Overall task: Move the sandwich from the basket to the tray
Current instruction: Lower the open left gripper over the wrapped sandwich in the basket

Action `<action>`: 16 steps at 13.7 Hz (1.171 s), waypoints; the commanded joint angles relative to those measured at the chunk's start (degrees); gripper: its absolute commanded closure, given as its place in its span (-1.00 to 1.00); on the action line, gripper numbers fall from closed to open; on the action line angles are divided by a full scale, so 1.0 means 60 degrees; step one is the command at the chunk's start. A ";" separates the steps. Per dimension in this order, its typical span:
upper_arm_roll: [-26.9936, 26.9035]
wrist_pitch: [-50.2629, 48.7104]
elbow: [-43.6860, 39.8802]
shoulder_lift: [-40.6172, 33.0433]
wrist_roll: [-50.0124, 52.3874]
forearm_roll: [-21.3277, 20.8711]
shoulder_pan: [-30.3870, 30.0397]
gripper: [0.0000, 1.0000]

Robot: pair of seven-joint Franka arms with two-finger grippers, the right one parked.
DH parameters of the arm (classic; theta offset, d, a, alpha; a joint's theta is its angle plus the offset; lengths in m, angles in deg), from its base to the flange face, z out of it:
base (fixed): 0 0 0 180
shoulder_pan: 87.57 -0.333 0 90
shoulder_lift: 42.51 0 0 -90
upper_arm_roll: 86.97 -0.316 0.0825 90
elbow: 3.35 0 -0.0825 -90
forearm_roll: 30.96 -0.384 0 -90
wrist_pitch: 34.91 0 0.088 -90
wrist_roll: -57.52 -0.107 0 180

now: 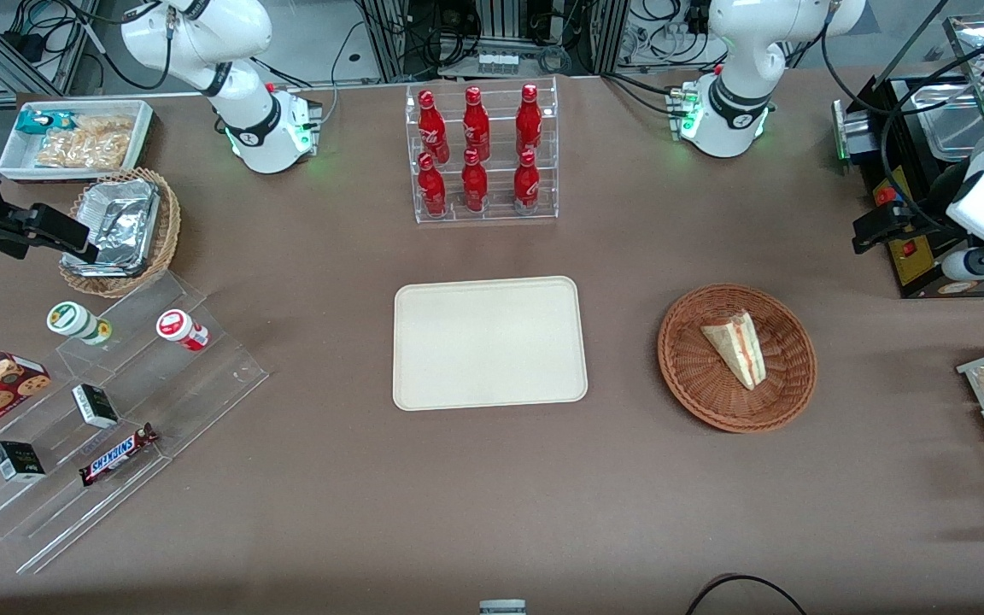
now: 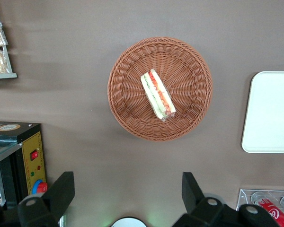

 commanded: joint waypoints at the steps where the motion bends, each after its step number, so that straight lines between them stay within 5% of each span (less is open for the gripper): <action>1: -0.0036 -0.0040 -0.0090 0.0090 -0.0108 -0.0119 0.0094 -1.00; 9: 0.0038 0.0120 0.0804 0.0660 0.0081 -0.0573 0.0329 -1.00; 16: 0.0052 0.3104 0.3379 0.0530 0.1046 -0.0573 0.0431 -1.00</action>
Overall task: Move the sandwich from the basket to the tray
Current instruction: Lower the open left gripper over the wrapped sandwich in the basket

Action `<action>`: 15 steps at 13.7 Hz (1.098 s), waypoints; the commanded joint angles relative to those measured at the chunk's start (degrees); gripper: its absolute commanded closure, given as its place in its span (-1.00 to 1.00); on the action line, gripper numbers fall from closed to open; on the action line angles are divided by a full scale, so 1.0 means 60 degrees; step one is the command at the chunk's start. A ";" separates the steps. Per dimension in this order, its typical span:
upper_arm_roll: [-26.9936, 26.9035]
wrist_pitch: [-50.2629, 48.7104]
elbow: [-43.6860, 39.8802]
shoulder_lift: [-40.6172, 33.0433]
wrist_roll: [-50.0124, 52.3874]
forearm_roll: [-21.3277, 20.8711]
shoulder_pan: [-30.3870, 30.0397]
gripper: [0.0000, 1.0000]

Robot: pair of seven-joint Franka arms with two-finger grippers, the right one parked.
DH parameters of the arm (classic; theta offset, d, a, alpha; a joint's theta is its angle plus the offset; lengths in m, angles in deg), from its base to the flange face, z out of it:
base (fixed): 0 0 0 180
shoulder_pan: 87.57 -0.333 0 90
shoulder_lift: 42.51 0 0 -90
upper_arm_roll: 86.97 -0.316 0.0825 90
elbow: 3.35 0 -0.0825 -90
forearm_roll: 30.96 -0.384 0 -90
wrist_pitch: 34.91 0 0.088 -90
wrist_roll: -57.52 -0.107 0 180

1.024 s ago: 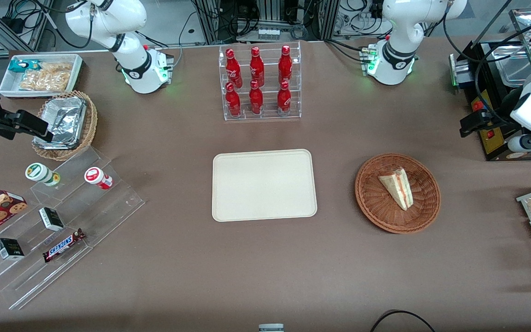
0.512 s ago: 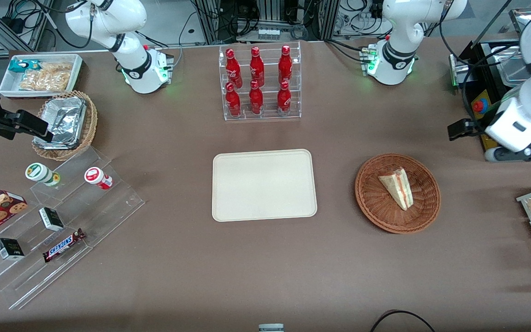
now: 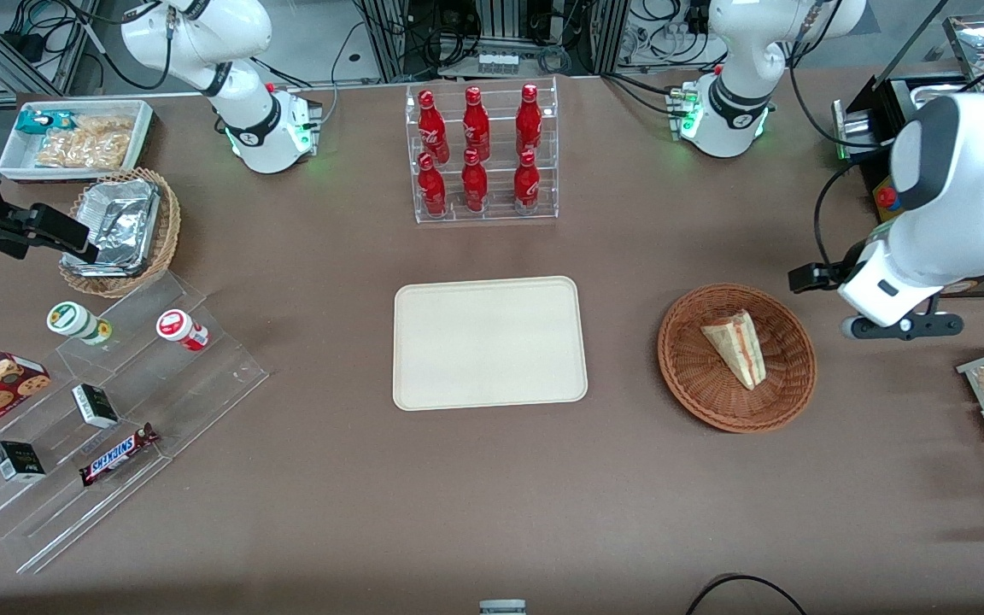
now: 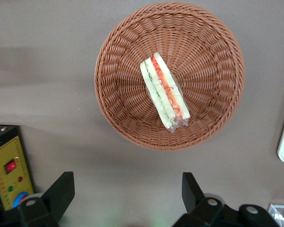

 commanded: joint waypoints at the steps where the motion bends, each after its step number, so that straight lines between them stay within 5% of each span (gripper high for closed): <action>1: 0.0007 0.1250 0.1196 -0.0331 0.0639 -0.0128 0.0070 -1.00; 8: 0.0022 0.4620 0.3497 -0.0375 0.1942 -0.0128 0.0274 -1.00; 15: 0.0022 0.5121 0.3602 -0.0053 0.3979 -0.0128 0.0774 -1.00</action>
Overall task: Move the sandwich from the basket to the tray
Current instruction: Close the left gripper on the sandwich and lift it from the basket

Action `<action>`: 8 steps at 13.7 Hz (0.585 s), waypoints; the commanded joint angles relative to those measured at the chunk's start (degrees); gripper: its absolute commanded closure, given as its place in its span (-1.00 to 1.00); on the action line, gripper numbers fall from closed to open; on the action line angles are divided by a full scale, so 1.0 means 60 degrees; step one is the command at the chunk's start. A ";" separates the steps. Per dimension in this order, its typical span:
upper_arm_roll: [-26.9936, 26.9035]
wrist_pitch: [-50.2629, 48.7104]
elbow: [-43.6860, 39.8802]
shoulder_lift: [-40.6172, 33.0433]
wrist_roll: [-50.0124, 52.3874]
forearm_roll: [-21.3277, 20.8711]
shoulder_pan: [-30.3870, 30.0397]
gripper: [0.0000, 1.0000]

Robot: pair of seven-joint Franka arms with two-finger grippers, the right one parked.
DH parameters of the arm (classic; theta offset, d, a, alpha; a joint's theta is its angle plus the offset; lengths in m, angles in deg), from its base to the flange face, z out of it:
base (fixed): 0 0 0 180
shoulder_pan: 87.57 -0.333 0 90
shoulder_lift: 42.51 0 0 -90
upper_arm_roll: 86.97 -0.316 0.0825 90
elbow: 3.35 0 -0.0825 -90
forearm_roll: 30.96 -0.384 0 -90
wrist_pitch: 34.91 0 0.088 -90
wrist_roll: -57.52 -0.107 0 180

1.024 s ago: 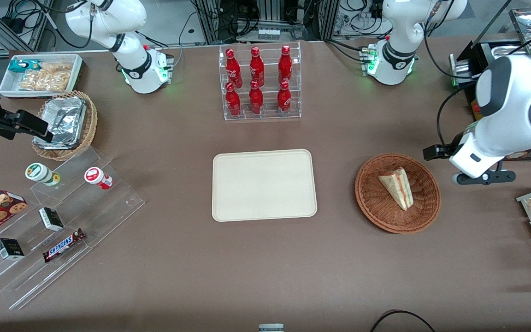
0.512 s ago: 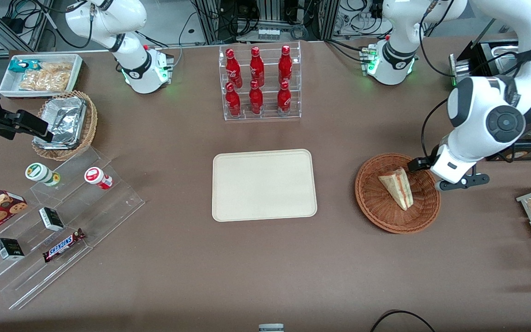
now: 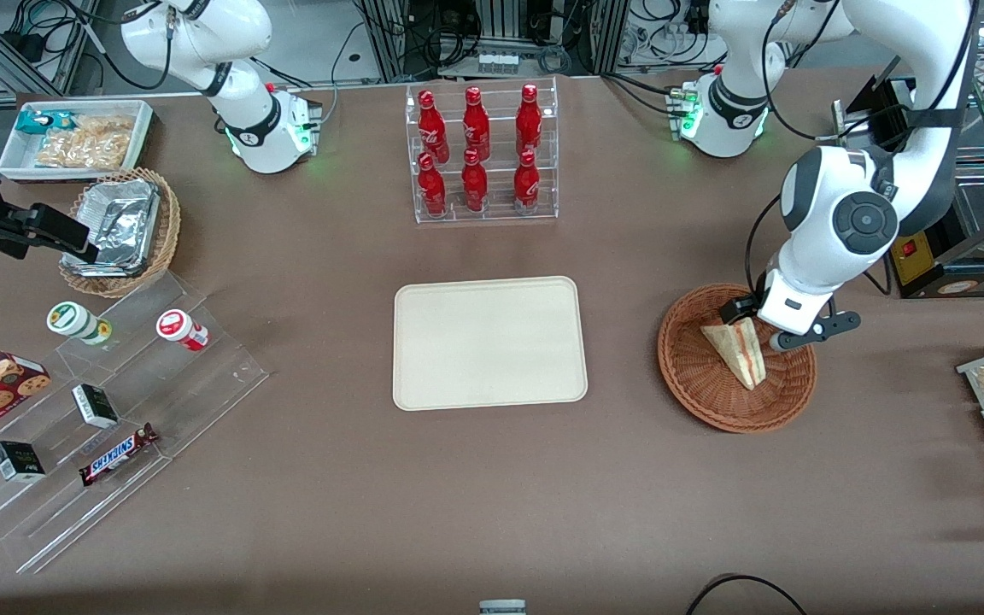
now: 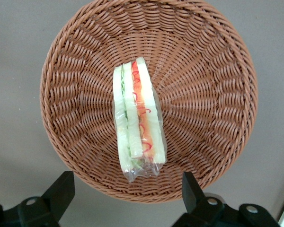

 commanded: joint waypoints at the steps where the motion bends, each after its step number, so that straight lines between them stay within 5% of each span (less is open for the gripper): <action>1: -0.0029 0.0352 0.0168 0.0004 0.0467 -0.0085 -0.0034 -1.00; 8: -0.0044 0.0865 0.0212 0.0648 0.1595 0.0120 -0.0063 -1.00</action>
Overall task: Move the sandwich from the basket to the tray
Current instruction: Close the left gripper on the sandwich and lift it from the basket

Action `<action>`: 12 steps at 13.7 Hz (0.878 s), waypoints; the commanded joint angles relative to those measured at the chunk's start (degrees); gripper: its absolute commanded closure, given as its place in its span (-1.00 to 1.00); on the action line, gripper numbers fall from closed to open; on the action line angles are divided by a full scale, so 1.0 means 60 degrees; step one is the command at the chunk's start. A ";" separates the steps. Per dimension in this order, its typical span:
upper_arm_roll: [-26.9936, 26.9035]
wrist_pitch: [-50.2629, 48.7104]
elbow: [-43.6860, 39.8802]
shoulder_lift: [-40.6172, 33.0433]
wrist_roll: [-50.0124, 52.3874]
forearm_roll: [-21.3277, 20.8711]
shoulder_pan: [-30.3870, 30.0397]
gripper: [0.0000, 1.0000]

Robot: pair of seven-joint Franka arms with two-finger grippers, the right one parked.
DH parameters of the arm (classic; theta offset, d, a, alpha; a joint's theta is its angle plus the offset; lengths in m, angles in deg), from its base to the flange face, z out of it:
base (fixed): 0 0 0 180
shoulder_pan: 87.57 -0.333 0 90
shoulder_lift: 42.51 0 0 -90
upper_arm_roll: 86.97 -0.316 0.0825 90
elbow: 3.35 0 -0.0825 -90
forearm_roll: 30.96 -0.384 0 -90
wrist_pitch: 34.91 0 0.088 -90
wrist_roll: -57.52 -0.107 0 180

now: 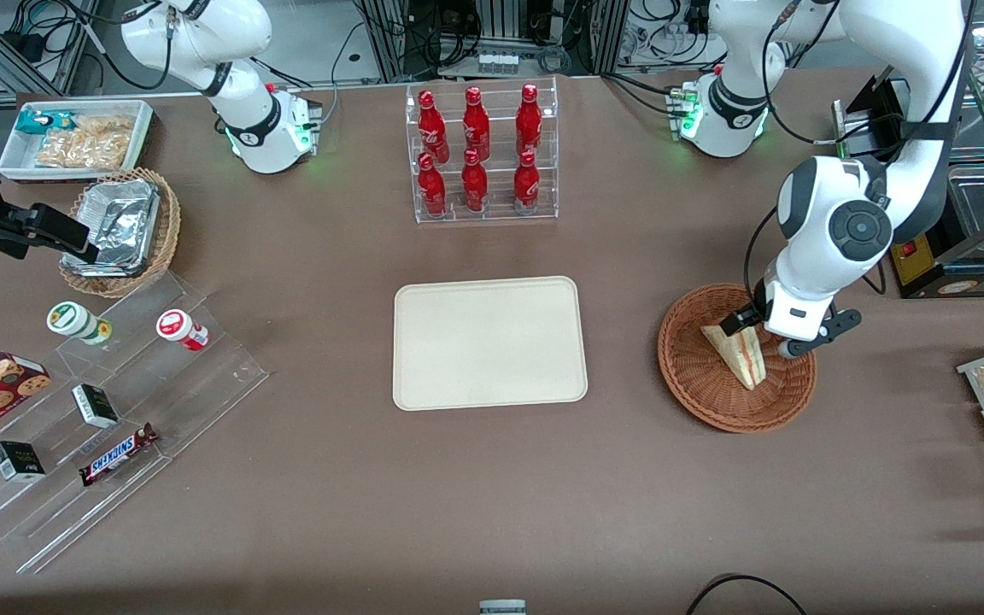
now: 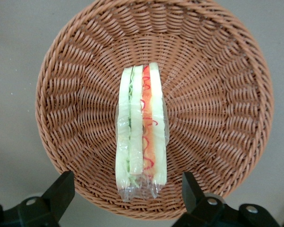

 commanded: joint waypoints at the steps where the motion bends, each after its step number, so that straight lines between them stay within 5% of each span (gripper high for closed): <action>1: 0.0029 0.0346 0.0039 0.0304 0.0212 0.0207 -0.0022 -1.00; 12: 0.0030 0.0916 -0.0107 0.1065 0.0212 0.0721 -0.0022 -0.90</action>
